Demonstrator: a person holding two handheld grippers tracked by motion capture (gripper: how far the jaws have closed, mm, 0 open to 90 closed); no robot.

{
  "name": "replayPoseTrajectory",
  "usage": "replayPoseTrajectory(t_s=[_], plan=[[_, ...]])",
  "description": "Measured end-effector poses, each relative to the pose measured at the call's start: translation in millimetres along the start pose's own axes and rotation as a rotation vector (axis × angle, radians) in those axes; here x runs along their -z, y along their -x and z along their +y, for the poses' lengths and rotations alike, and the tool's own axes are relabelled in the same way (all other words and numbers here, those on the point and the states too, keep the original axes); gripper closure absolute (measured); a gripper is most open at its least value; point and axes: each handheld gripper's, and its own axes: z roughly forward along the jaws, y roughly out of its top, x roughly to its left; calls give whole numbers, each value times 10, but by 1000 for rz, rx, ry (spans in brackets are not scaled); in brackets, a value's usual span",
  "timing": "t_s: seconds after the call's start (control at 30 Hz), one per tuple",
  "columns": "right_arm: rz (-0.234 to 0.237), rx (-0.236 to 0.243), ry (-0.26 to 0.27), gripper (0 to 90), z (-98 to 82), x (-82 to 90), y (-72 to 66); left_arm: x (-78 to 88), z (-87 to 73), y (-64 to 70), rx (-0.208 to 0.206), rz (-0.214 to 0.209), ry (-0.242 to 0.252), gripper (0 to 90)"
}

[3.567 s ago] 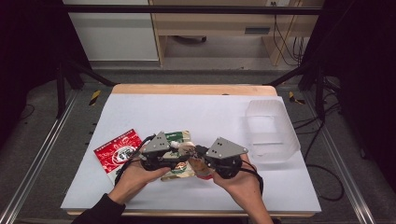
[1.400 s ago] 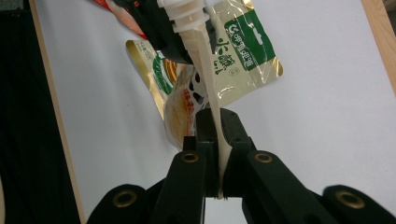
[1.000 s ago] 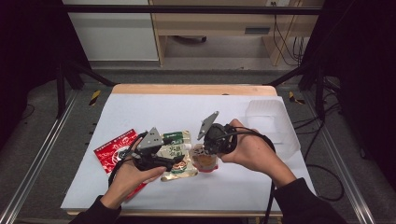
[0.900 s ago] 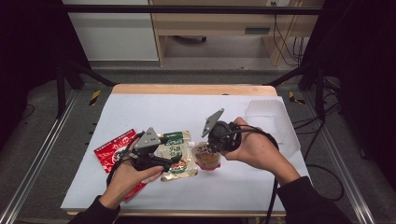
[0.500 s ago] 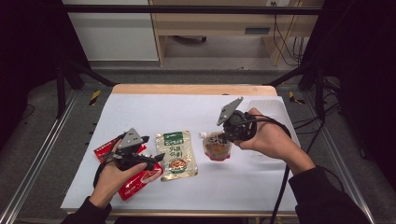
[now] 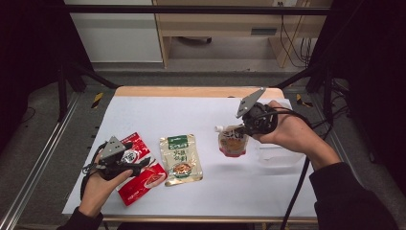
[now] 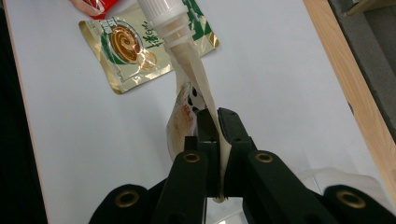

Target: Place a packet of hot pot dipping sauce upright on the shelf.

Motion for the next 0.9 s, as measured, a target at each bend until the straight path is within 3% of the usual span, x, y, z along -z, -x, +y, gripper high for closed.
replayPoseTrajectory(t_s=[0.2, 0.53, 0.7, 0.9], plan=[[8, 2, 9, 891, -63, 55, 61, 66, -108, -3, -26, 37, 5, 115], [-15, -16, 37, 891, -201, 214, 164, 90, -241, -62, 11, 69, 0, 109], [-40, -40, 48, 891, -308, 336, 229, 62, -250, -8, -17, 80, -8, 108], [-47, -70, 46, 891, -480, 441, 307, 79, -247, -24, -13, 88, 5, 107]])
